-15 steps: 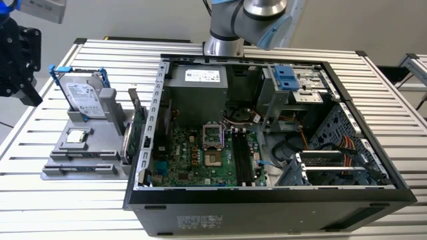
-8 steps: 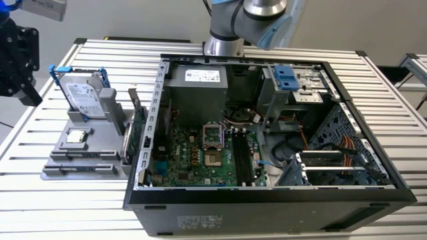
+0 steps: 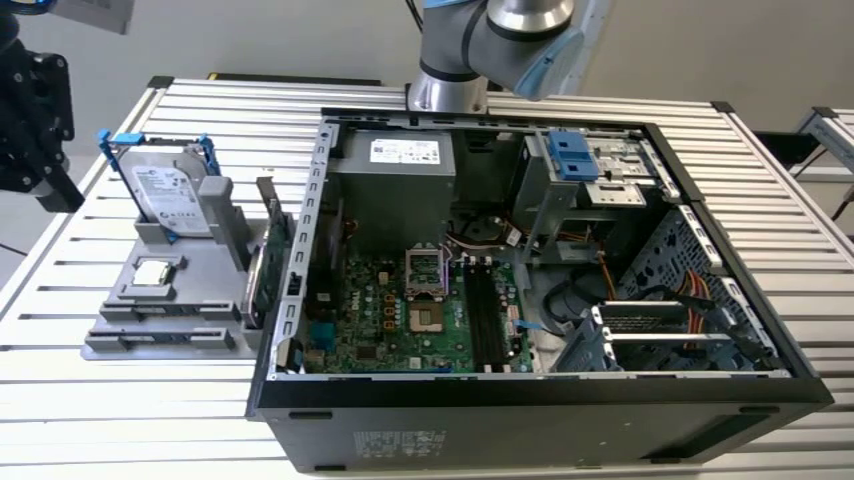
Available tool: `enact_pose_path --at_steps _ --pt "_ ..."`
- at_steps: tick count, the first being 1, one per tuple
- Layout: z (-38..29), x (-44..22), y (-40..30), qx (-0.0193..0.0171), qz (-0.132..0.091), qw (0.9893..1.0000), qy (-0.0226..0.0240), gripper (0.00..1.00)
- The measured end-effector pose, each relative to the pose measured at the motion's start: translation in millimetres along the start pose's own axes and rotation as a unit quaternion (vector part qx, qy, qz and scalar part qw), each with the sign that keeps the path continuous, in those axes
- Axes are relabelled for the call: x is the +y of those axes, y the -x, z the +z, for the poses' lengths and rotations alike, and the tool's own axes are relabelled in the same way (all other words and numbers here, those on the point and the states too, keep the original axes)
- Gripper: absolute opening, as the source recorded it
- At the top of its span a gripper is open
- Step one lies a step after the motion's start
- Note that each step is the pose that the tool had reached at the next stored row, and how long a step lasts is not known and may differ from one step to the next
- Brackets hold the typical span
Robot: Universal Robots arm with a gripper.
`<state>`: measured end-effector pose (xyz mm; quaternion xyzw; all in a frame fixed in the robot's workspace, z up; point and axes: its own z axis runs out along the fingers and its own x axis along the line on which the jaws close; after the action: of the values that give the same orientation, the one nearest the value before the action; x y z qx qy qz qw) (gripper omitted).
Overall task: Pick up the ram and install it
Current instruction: 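Pick up the ram and move it above insertion slot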
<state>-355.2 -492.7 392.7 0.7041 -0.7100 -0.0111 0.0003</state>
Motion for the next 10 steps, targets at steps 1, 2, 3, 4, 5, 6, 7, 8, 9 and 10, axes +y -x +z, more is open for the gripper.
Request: enact_pose_path --at_steps 1,2,3,4,5,6,7,8,9,10 --pt "0.0 0.0 0.0 0.0001 -0.008 1.0000 0.0001 0.00" --pt "0.0 0.0 0.0 0.0003 -0.015 0.9999 0.0002 0.00" --pt "0.0 0.0 0.0 0.0004 -0.024 0.9997 0.0003 0.00" --pt "0.0 0.0 0.0 0.0005 -0.032 0.9995 0.0005 0.00" --pt "0.0 0.0 0.0 0.0006 -0.039 0.9992 0.0006 0.00" --pt "0.0 0.0 0.0 0.0008 -0.047 0.9989 0.0007 0.00" --pt "0.0 0.0 0.0 0.0009 -0.054 0.9985 0.0008 0.00" --pt "0.0 0.0 0.0 0.0010 -0.062 0.9981 0.0009 0.00" --pt "0.0 0.0 0.0 0.0011 -0.070 0.9976 0.0011 0.00" --pt "0.0 0.0 0.0 0.0013 -0.077 0.9970 0.0012 0.00"
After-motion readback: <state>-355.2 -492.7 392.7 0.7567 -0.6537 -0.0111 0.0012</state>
